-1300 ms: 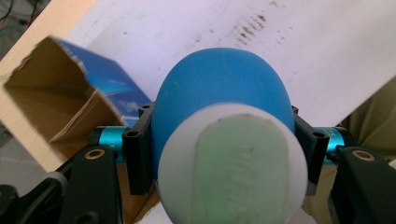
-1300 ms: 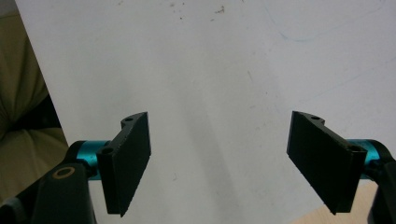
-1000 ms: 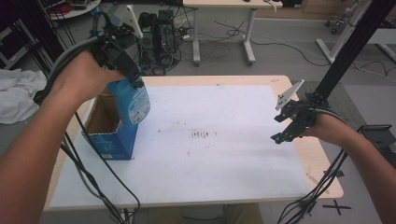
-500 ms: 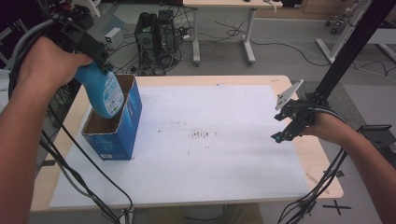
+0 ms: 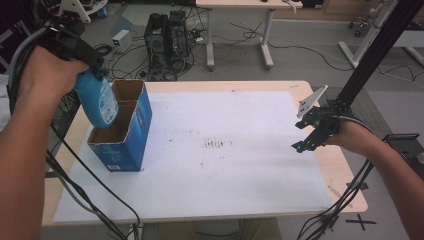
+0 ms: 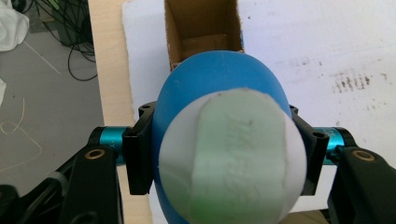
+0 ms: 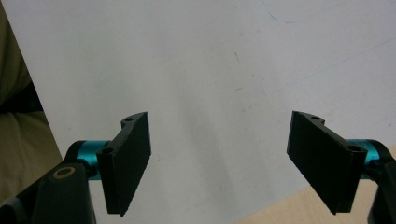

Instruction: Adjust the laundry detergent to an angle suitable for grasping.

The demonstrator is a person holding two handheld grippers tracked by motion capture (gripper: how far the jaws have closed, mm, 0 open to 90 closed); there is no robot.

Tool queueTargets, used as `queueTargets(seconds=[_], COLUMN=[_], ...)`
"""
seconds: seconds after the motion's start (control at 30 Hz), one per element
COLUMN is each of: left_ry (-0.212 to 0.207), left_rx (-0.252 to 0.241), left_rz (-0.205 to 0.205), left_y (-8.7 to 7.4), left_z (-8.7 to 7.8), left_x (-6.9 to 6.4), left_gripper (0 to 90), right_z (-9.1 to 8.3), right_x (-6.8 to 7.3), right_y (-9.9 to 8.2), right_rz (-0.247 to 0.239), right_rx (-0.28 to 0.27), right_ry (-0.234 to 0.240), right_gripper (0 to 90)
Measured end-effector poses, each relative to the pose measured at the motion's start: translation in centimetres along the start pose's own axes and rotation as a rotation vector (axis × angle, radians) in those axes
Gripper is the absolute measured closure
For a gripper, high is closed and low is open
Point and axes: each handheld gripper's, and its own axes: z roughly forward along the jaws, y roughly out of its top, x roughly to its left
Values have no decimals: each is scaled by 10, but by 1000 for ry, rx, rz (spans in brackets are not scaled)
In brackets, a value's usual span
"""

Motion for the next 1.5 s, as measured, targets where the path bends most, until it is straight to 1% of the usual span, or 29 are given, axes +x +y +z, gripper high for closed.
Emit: queueTargets(seconds=[0.1, 0.13, 0.2, 0.23, 0.4, 0.43, 0.47, 0.53, 0.57, 0.6, 0.67, 0.73, 0.77, 0.8, 0.83, 0.87, 0.9, 0.93, 0.97, 1.0, 1.03, 1.07, 1.1, 1.13, 1.27, 1.3, 1.33, 1.4, 1.5], left_ry=[9, 14, 4, 2, 6, 7, -1, -17, -17, -28, -29, -32, -32, -34, -34, -38, -38, -39, -39, -38, -38, -36, -36, -35, -41, -44, -43, -44, -49], left_rx=[-2, 1, 3, 4, 10, 10, 12, 12, 12, 11, 13, 17, 17, 25, 25, 22, 22, 34, 34, 38, 38, 56, 56, 56, 64, 70, 55, 66, 64], left_rz=[-7, 1, -8, -3, 0, 2, 0, 3, 3, -1, -4, -3, -3, 4, 4, 4, 4, 12, 12, 10, 10, 23, 23, 23, 16, 7, -6, -5, -5], left_y=[0, 0, 0, 0, -2, -2, -3, -5, -5, -7, -8, -9, -9, -11, -11, -13, -13, -15, -15, -17, -17, -19, -19, -20, -22, -22, -24, -24, -26], left_z=[7, 13, 18, 21, 39, 43, 49, 58, 58, 66, 70, 80, 80, 88, 88, 96, 96, 104, 104, 114, 114, 122, 122, 128, 135, 136, 140, 141, 144], left_x=[-1, 0, -1, -1, -3, -3, -3, -1, -1, -1, -2, -2, -2, -1, -1, -2, -2, -3, -3, -3, -3, -4, -4, -4, -4, -4, -5, -4, -3], left_gripper=[381, 380, 380, 381, 380, 381, 381, 380, 381, 381, 380, 380, 381, 381, 381, 380, 380, 381, 380, 380, 380, 380, 380, 380, 380, 380, 380, 380, 380], right_z=[0, 0, 1, 2, 3, 3, 3, 3, 3, 2, 2, 2, 2, 2, 2, 3, 3, 4, 4, 5, 5, 5, 5, 5, 5, 5, 5, 5, 6], right_x=[0, 0, 0, 0, 0, 1, 0, 1, 1, 1, 0, 0, 0, 0, 0, -1, -1, 0, 0, -1, -1, 0, 0, -1, -2, -2, -2, -2, -2], right_y=[-1, -1, 0, 0, 0, 0, 0, 0, 0, -1, -1, -2, -2, -2, -2, -3, -3, -4, -4, -5, -5, -6, -6, -6, -6, -6, -6, -5, -5], right_rz=[6, 4, 2, 4, -6, 8, -3, 0, 0, 8, -2, 11, 11, 15, 15, 4, 4, 12, 12, 15, 15, 24, 24, 24, 25, 25, 18, 16, 16], right_rx=[-2, -2, 1, 1, 3, 8, 11, 11, 11, 12, 11, 7, 7, 0, 0, -1, -1, 3, 3, 6, 6, 10, 10, 8, 3, 3, 3, 0, 1], right_ry=[2, 2, -5, -2, -9, -8, -8, -8, -8, -6, -12, -11, -11, -18, -18, -16, -16, -14, -14, -14, -14, -17, -17, -13, -17, -17, -14, -15, -14], right_gripper=[210, 210, 210, 210, 210, 210, 210, 210, 210, 210, 210, 210, 210, 210, 210, 210, 210, 210, 210, 210, 210, 210, 210, 210, 210, 210, 210, 210, 210])
